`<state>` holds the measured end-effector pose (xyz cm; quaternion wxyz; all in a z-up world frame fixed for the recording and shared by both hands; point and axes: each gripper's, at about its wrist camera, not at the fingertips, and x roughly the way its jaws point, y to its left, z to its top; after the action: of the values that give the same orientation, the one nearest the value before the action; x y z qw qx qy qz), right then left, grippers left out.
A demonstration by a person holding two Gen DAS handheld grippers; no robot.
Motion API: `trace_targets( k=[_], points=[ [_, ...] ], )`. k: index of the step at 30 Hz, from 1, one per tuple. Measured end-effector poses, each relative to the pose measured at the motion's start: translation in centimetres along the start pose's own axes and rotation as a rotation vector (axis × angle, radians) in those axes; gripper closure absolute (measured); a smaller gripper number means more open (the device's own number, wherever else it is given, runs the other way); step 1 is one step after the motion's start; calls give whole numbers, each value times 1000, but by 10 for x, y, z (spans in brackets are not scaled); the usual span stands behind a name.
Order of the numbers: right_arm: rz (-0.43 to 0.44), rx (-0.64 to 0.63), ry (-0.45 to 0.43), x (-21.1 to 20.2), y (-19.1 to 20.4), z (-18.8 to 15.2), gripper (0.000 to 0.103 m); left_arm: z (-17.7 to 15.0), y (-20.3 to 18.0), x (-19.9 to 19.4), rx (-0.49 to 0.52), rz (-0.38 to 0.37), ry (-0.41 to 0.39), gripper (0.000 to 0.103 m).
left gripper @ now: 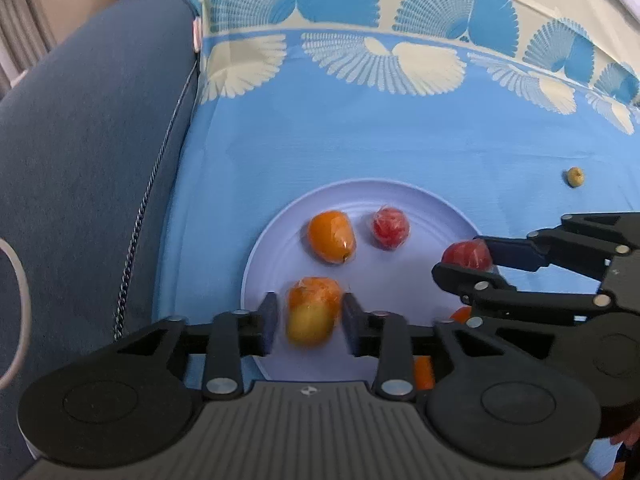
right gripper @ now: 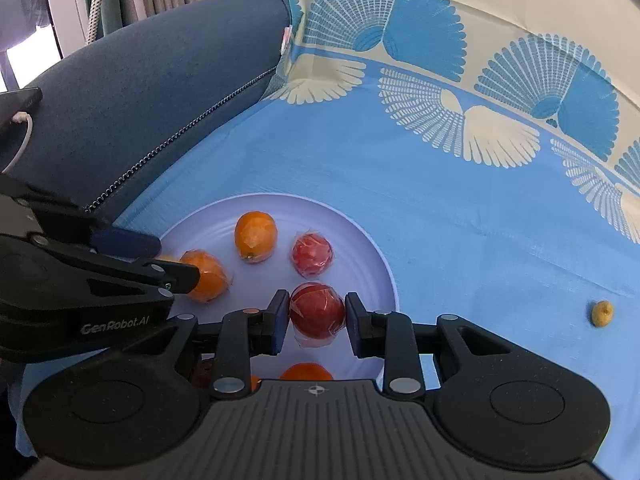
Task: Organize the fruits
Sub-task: 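Open both tools to release the yellow and red fruits onto the plate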
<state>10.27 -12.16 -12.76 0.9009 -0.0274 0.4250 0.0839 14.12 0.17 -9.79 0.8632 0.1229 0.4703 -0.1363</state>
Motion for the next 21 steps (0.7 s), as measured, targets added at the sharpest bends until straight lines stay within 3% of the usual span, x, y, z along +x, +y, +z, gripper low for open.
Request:
trace_targets(
  k=[1, 2, 3, 4, 7, 11, 21],
  points=[
    [3, 4, 4, -1, -1, 0, 70, 0, 0, -3, 0, 15, -9, 44],
    [3, 9, 14, -1, -3, 1, 67, 1, 0, -5, 0, 36, -11, 28],
    [-12, 19, 28, -3, -6, 1, 58, 1, 2, -8, -7, 69, -7, 18],
    [-39, 38, 31, -7, -9, 1, 43, 1, 5, -11, -20, 98, -10, 7],
    [-79, 100, 11, -28, -21, -8, 11, -4, 13, -25, -53, 23, -10, 5],
    [-65, 152, 5, -56, -30, -29, 9, -16, 3, -43, -68, 20, 8, 0],
    [-138, 208, -45, -125, -32, -69, 5, -43, -18, -84, -51, 29, 18, 0]
  ],
)
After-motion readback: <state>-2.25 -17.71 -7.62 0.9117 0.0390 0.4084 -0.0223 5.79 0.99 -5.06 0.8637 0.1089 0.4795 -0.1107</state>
